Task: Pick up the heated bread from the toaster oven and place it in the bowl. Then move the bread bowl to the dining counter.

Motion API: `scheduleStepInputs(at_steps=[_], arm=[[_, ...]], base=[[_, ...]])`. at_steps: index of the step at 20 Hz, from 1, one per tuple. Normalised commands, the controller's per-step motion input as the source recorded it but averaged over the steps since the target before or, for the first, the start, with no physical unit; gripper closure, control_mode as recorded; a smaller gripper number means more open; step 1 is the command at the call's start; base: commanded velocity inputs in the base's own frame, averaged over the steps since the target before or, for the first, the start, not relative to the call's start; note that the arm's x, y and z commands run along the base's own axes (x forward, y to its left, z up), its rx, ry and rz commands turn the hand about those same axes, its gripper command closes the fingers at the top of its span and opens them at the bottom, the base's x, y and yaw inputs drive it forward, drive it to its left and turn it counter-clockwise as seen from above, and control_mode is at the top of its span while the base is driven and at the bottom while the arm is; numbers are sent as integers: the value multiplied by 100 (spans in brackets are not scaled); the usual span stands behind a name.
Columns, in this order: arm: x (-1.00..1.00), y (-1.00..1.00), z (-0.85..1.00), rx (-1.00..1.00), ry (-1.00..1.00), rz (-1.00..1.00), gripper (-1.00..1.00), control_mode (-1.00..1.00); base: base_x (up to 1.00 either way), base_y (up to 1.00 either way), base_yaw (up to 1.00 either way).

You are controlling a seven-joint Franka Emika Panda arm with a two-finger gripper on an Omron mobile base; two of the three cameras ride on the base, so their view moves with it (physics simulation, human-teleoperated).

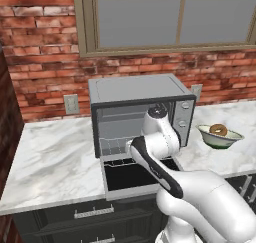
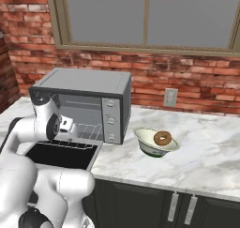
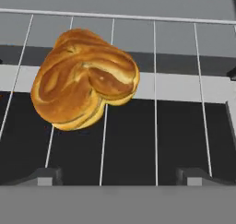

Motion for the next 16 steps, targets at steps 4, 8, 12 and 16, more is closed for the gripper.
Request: scheduleStepInputs(at_steps=[4, 8, 12, 16], arm=[[1, 49, 57, 4, -5, 0, -100, -100], [1, 39, 29, 1, 0, 0, -100, -100], [25, 26, 14, 0, 0, 0, -100, -100], [35, 3, -10, 0, 0, -1, -100, -100]], base=[[0, 0, 0], [0, 0, 0], [0, 0, 0], [0, 0, 0]])
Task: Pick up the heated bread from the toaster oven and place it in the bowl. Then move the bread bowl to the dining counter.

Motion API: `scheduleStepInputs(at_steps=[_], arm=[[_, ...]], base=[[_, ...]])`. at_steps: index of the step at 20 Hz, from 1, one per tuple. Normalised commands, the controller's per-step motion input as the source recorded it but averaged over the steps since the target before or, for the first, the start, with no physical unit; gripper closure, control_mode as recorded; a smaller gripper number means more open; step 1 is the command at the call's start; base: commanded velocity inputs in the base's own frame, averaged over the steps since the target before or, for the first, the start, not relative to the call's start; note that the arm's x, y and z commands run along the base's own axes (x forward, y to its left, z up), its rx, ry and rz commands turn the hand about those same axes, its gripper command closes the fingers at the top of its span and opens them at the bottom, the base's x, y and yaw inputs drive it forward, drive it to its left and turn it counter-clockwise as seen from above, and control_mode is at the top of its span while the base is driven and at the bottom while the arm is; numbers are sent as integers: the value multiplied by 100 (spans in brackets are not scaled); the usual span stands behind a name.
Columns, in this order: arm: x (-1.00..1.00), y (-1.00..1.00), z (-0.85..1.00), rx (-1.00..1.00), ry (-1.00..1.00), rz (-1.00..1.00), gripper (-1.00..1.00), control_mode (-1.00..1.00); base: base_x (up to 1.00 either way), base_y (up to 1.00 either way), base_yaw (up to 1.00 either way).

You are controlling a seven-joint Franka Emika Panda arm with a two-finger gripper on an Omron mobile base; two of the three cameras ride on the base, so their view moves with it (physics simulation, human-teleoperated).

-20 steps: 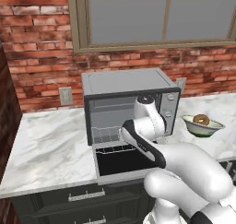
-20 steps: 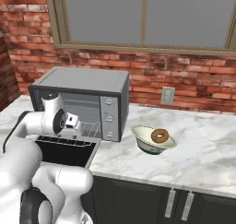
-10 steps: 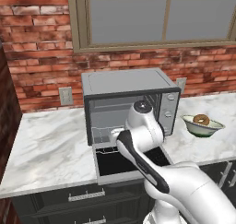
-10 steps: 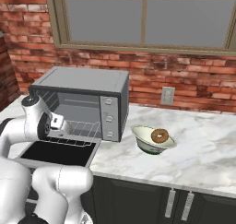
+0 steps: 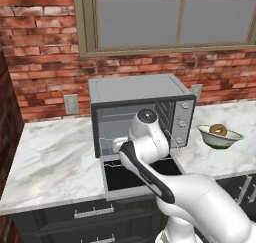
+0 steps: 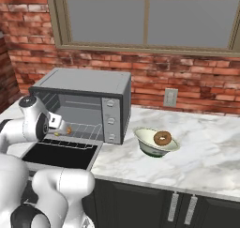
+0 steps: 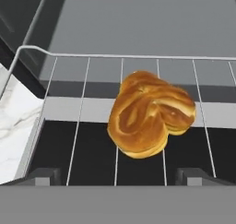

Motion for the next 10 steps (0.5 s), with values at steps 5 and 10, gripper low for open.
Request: scheduleStepInputs(at_steps=[5, 10], arm=[[26, -2, -9, 0, 0, -4, -100, -100], [6, -1, -8, 0, 0, -1, -100, -100]], base=[[0, 0, 0], [0, 0, 0]])
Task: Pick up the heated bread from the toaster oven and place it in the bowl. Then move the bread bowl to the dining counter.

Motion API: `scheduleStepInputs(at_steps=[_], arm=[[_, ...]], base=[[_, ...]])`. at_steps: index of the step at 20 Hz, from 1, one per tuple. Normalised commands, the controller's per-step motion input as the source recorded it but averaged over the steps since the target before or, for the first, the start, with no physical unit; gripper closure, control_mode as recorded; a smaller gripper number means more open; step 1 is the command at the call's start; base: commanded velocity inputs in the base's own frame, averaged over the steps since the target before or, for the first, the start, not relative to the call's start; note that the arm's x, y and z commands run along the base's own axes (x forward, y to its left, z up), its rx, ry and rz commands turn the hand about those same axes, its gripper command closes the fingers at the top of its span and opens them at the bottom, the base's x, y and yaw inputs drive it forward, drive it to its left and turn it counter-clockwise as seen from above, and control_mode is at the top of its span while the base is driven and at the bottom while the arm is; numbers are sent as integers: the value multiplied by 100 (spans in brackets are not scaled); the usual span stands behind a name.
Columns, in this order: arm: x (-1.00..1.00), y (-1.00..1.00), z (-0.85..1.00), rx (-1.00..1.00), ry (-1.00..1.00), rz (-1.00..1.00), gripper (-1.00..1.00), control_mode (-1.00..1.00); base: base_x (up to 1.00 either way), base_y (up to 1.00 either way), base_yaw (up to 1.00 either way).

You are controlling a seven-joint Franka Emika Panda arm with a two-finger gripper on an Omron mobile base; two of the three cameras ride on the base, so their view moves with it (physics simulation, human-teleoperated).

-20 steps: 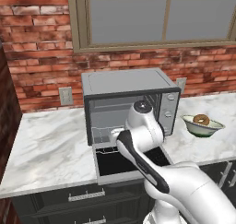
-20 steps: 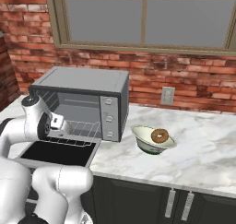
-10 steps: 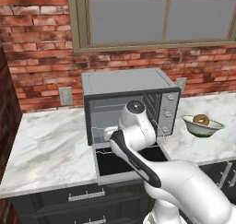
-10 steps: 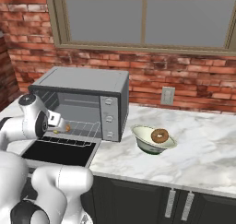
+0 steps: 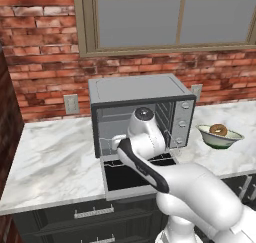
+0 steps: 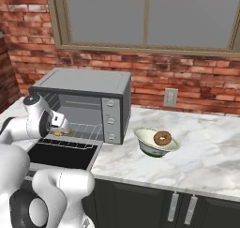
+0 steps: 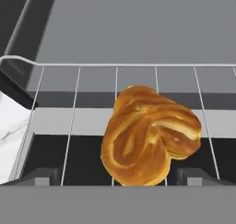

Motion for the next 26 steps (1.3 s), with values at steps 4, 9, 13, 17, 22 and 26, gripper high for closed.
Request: scheduleStepInputs(at_steps=[4, 9, 13, 17, 22, 26], arm=[[2, -3, -27, 0, 0, -8, -100, -100], [1, -5, -23, 0, 0, -15, -100, -100], [25, 0, 0, 0, 0, -11, -100, -100], [34, 0, 0, 0, 0, -7, -100, -100], [14, 0, 0, 0, 0, -5, -100, -100], [16, 0, -2, 0, 0, -5, 100, -100]], base=[[0, 0, 0], [0, 0, 0], [0, 0, 0], [0, 0, 0], [0, 0, 0], [0, 0, 0]])
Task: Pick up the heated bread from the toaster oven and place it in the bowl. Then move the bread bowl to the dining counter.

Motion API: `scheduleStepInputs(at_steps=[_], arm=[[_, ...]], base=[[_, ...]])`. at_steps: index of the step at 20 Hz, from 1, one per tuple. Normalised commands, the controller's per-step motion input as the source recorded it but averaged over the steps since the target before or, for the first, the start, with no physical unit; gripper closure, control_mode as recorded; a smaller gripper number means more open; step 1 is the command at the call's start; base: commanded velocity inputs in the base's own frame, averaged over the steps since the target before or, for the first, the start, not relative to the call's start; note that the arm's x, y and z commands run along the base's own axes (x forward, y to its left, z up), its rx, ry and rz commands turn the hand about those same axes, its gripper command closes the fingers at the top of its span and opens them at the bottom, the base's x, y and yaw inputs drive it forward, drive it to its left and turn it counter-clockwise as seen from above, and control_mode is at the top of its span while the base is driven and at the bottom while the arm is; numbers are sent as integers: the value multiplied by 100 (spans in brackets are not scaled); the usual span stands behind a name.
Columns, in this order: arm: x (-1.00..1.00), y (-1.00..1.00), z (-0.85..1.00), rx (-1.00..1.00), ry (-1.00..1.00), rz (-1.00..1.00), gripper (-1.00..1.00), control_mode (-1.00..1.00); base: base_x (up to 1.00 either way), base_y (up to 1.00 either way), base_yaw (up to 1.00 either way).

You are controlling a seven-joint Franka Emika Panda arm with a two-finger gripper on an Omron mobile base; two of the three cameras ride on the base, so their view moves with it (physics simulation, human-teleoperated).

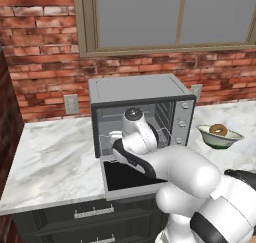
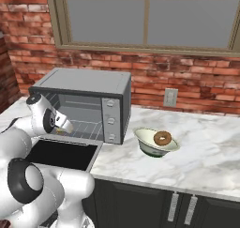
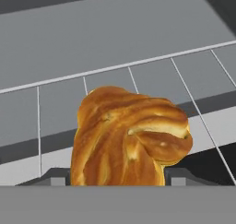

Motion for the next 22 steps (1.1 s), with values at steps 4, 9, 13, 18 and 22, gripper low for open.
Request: scheduleStepInputs(at_steps=[4, 9, 13, 18, 22], arm=[[2, 0, -1, 0, 0, -1, 100, -100], [-36, -2, 2, 0, 0, 0, 100, -100], [-100, -40, 36, 4, 0, -6, 100, -100], [-100, -84, 57, 7, 0, -17, 100, -100], [-94, -100, 61, 5, 0, -23, 100, -100]], base=[[0, 0, 0], [0, 0, 0], [0, 0, 0], [0, 0, 0], [0, 0, 0]])
